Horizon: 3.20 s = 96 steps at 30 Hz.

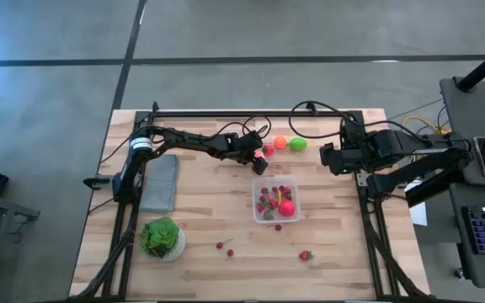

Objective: Pick and placing Produce into tupperware
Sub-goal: Put the peach into the transparent bin, then put the bottom strawberry into the transparent bin

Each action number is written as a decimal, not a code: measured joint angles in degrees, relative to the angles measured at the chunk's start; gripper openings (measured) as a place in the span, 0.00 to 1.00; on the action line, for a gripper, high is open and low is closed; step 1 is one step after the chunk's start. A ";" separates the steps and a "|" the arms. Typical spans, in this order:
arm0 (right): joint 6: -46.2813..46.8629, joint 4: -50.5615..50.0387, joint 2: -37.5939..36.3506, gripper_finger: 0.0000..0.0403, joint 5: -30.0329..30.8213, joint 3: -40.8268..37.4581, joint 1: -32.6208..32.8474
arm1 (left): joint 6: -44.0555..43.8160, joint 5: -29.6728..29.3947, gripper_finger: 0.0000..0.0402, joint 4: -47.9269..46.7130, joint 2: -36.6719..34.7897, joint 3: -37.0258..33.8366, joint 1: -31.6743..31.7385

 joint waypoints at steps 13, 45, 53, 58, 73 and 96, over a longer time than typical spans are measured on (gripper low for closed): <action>0.00 0.16 0.00 0.87 0.31 0.00 0.00 | 0.30 0.08 0.56 -0.46 -0.12 0.00 0.00; -14.11 0.28 0.00 0.87 -7.24 0.00 0.02 | -3.69 28.02 0.57 -1.06 -10.60 -0.02 -12.12; -13.06 0.28 0.00 0.87 -7.27 0.00 0.13 | -11.74 27.75 0.61 -2.36 -10.54 -0.09 -12.79; -11.53 0.32 0.00 0.87 -7.50 0.00 0.15 | -11.73 27.86 0.76 -2.31 -10.54 -0.28 -12.76; -9.67 19.21 3.59 0.87 -34.04 -9.99 14.58 | 10.55 27.71 0.93 -10.69 -18.06 -5.16 -9.57; -11.20 25.36 45.89 0.81 -30.67 6.90 38.73 | 3.17 22.26 0.93 8.81 -45.45 -42.18 -11.28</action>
